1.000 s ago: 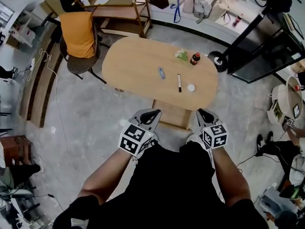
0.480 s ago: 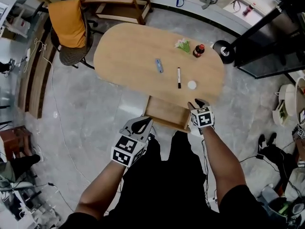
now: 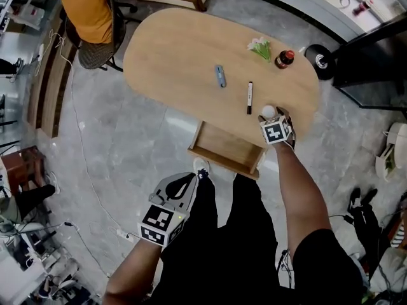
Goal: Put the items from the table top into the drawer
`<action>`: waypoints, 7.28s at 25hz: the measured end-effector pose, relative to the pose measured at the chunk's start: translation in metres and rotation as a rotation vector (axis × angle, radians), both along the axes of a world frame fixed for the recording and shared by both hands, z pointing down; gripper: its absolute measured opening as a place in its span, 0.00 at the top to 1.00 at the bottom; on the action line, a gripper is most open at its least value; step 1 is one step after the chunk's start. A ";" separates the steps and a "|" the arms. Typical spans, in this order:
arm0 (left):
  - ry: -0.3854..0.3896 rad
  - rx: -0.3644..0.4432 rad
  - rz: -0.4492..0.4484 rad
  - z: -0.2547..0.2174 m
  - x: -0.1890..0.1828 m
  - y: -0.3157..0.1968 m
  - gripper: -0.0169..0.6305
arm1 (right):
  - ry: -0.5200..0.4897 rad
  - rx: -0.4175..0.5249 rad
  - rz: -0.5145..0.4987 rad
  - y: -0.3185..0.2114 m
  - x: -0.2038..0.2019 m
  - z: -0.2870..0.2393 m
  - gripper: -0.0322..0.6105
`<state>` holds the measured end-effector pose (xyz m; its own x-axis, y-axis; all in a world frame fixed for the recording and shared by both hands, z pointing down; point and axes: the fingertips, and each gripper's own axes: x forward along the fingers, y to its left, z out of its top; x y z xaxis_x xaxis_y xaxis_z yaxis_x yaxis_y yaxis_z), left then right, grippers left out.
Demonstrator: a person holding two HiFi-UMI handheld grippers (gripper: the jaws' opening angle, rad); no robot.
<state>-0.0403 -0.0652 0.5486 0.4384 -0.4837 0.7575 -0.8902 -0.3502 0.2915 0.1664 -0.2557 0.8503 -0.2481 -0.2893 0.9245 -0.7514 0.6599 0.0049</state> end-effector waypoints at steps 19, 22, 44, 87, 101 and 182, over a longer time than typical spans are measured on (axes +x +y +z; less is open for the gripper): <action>0.046 -0.023 0.002 0.020 -0.020 0.020 0.97 | -0.121 -0.064 -0.120 0.158 -0.068 -0.014 0.56; 0.045 -0.035 0.016 0.026 -0.021 0.026 0.97 | -0.086 -0.147 -0.145 0.205 -0.076 0.020 0.56; 0.016 -0.069 0.057 0.056 -0.057 0.054 0.97 | 0.167 -0.194 -0.216 0.233 -0.066 0.135 0.54; 0.088 0.245 0.135 -0.117 -0.037 -0.032 0.97 | -0.625 0.329 0.171 0.157 -0.082 -0.418 0.95; 0.021 0.271 0.016 -0.129 0.037 -0.071 0.97 | -0.689 0.270 0.015 0.109 -0.033 -0.396 0.95; 0.052 0.021 0.164 0.083 -0.107 -0.014 0.97 | 0.151 -0.270 -0.187 0.202 -0.175 0.162 0.86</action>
